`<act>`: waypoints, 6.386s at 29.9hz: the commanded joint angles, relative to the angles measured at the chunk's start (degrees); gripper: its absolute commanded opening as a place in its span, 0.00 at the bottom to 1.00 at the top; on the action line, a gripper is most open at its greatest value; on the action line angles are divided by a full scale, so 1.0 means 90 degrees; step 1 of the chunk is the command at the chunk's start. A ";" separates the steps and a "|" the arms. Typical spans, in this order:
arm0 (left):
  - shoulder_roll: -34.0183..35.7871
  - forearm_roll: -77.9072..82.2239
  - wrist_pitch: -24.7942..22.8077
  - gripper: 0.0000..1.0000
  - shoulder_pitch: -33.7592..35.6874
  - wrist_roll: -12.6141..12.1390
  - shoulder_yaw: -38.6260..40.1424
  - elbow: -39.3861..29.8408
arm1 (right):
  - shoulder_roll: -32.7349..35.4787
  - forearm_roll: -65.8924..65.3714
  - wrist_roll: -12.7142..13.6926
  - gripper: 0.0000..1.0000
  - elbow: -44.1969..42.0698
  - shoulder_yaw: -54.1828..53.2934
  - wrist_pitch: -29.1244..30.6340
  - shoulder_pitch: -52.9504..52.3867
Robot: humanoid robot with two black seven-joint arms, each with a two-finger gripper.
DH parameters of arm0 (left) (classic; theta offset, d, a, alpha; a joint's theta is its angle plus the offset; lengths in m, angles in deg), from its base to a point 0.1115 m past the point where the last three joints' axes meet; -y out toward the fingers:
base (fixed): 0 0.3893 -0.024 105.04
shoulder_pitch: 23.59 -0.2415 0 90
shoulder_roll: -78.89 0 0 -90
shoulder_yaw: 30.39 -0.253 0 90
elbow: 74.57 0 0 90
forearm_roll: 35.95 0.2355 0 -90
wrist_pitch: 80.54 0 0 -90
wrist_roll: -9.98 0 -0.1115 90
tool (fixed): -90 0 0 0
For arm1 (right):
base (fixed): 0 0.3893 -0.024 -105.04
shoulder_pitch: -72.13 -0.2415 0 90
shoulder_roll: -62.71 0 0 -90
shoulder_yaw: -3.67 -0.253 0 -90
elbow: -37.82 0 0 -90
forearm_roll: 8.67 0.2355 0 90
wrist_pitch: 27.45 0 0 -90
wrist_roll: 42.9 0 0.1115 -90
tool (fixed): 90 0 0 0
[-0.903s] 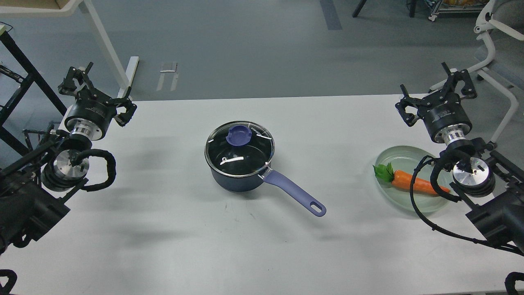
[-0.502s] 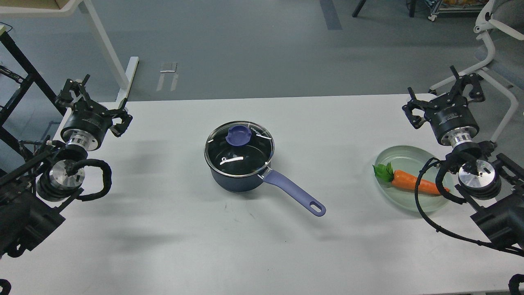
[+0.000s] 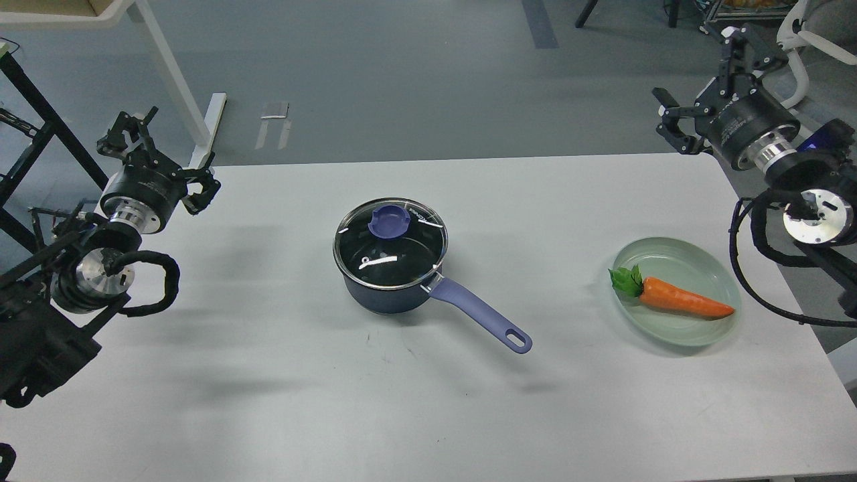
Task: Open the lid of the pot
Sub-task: 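Raise the right arm and swing it toward the saucepan handle, then reach the right gripper down and grasp the lavender saucepan handle, then move the left gripper over the pot and grasp the blue lid knob, then lift the glass lid off the pot with the left gripper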
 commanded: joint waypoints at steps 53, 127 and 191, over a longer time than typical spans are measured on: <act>0.0463 0.0764 0.0084 0.99 0.0491 -0.0041 -0.0087 -0.0664 | -0.3079 -0.5891 0.0345 0.57 0.2491 0.7856 -0.1471 -0.4396; -0.0241 1.2307 0.1695 0.99 0.2347 -0.0002 -0.3915 -0.2002 | -0.3284 -0.6184 0.0345 0.26 0.2217 0.7865 -0.1383 -0.4464; 0.0813 1.2240 0.2174 0.46 0.2767 0.0428 -0.4247 -0.1962 | -0.3353 -0.6184 0.0344 0.27 0.2100 0.7856 -0.1208 -0.4552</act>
